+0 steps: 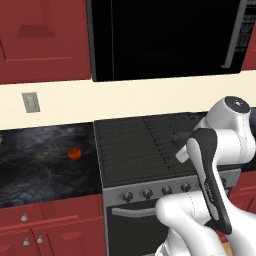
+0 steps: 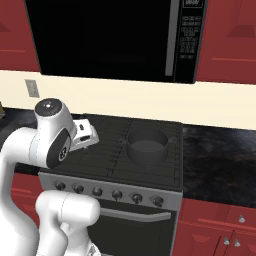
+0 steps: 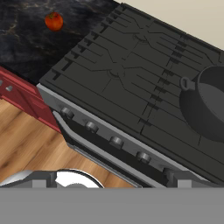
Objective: Turn on the burner for the pot on the stove. Wait thirty seconds for the pot to heat up. Then add the tomato to the pot.
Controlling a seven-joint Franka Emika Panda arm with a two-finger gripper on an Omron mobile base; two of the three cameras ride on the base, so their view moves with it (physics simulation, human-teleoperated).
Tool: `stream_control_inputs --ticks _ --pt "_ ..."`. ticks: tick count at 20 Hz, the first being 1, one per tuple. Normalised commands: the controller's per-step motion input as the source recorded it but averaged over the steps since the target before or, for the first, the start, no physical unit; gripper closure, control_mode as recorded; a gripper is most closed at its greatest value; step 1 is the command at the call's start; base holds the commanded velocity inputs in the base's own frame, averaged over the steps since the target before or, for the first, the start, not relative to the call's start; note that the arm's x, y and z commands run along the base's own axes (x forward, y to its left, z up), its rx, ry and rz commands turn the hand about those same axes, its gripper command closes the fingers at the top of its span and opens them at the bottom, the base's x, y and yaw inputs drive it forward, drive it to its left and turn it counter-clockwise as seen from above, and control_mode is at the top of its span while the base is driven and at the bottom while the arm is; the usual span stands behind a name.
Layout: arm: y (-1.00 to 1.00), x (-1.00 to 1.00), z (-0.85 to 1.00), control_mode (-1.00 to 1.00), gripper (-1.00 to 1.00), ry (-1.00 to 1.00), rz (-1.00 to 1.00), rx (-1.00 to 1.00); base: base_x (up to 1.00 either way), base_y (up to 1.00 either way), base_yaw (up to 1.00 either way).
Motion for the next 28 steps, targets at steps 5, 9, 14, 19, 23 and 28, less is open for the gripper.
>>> stream_control_inputs --ticks 5,9,14,19,23,28 --pt "0.00 0.00 0.00 -1.00 -1.00 0.00 0.00 0.00 0.00 0.00 0.00" --pt "0.00 0.00 0.00 -1.00 -1.00 0.00 0.00 0.00 0.00 0.00 0.00" --pt "0.00 0.00 0.00 -1.00 -1.00 0.00 0.00 0.00 0.00 0.00 0.00" --pt "0.00 0.00 0.00 -1.00 -1.00 0.00 0.00 0.00 0.00 0.00 0.00" --pt "0.00 0.00 0.00 -1.00 -1.00 0.00 0.00 0.00 0.00 0.00 0.00" --pt "0.00 0.00 0.00 -1.00 -1.00 0.00 0.00 0.00 0.00 0.00 0.00"
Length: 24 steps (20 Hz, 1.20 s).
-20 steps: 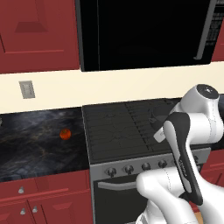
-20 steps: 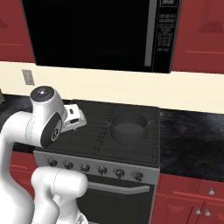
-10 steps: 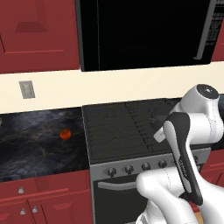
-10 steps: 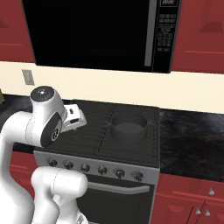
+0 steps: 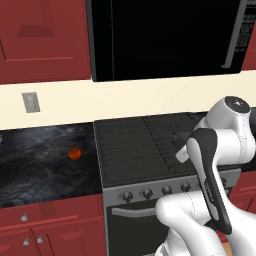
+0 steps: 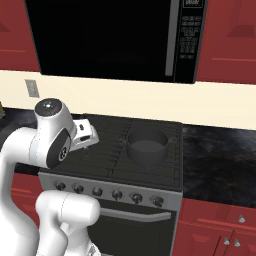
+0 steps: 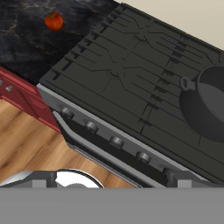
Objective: Turn on the burner for the pot on the stove. Wait thirty seconds for the pot to heat up. Then add the tomato to the pot.
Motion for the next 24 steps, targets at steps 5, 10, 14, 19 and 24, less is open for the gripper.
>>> stream_control_inputs --ticks 5,10,14,19,24 --pt "0.00 0.00 0.00 -1.00 -1.00 0.00 0.00 0.00 0.00 0.00 0.00" --pt "0.00 0.00 0.00 -1.00 -1.00 0.00 0.00 0.00 0.00 0.00 0.00" --pt "0.00 0.00 0.00 -1.00 -1.00 0.00 0.00 0.00 0.00 0.00 0.00" --pt "0.00 0.00 0.00 -1.00 -1.00 0.00 0.00 0.00 0.00 0.00 0.00" --pt "0.00 0.00 0.00 -1.00 -1.00 0.00 0.00 0.00 0.00 0.00 0.00"
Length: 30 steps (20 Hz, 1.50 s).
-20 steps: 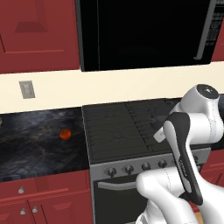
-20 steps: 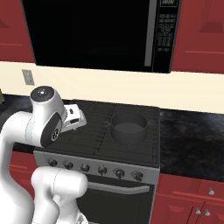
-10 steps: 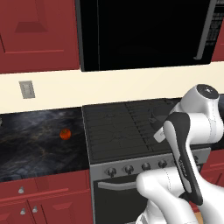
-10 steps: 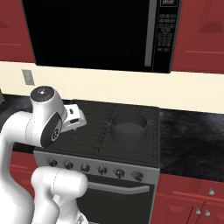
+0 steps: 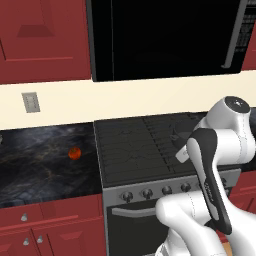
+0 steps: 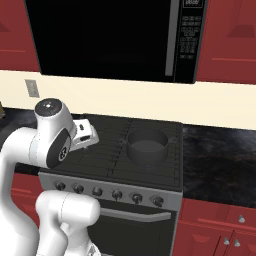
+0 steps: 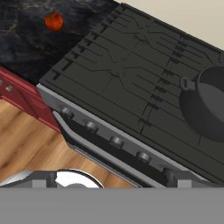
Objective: Turn on the burner for the pot on the stove. Wait thirty seconds for the pot to heat up. Then add the tomato to the pot.
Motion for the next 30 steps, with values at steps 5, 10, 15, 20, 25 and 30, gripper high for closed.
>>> stream_control_inputs --ticks 5,10,15,20,25,30 --pt "0.00 0.00 0.00 -1.00 -1.00 0.00 0.00 0.00 0.00 0.00 0.00" --pt "0.00 0.00 0.00 -1.00 -1.00 0.00 0.00 0.00 0.00 0.00 0.00" --pt "0.00 0.00 0.00 -1.00 -1.00 0.00 0.00 0.00 0.00 0.00 0.00" --pt "0.00 0.00 0.00 -1.00 -1.00 0.00 0.00 0.00 0.00 0.00 0.00" --pt "0.00 0.00 0.00 -1.00 -1.00 0.00 0.00 0.00 0.00 0.00 0.00" --pt "0.00 0.00 0.00 -1.00 -1.00 0.00 0.00 0.00 0.00 0.00 0.00"
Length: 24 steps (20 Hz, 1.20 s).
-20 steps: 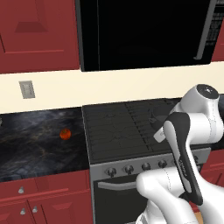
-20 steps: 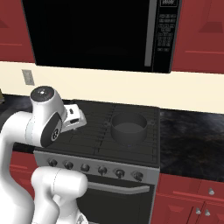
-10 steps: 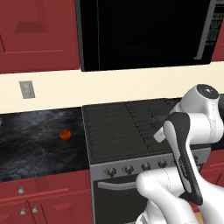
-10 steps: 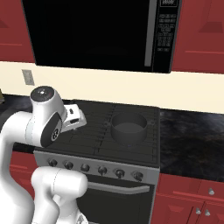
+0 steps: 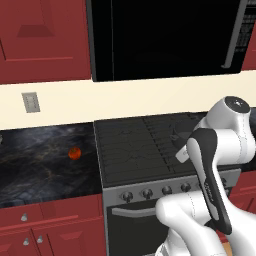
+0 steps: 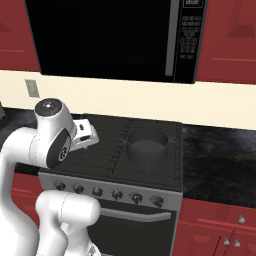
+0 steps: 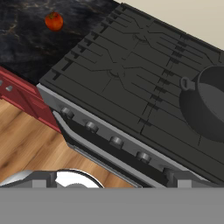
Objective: Turn on the burner for the pot on the stove. Wait thirty seconds for the pot to heat up. Then add the tomato to the pot.
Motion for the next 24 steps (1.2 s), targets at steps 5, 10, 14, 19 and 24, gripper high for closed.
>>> stream_control_inputs --ticks 5,10,14,19,24 --pt "0.00 0.00 0.00 -1.00 -1.00 0.00 0.00 0.00 0.00 0.00 0.00" --pt "0.00 0.00 0.00 -1.00 -1.00 0.00 0.00 0.00 0.00 0.00 0.00" --pt "0.00 0.00 0.00 -1.00 -1.00 0.00 0.00 0.00 0.00 0.00 0.00" --pt "0.00 0.00 0.00 -1.00 -1.00 0.00 0.00 0.00 0.00 0.00 0.00" --pt "0.00 0.00 0.00 -1.00 -1.00 0.00 0.00 0.00 0.00 0.00 0.00"
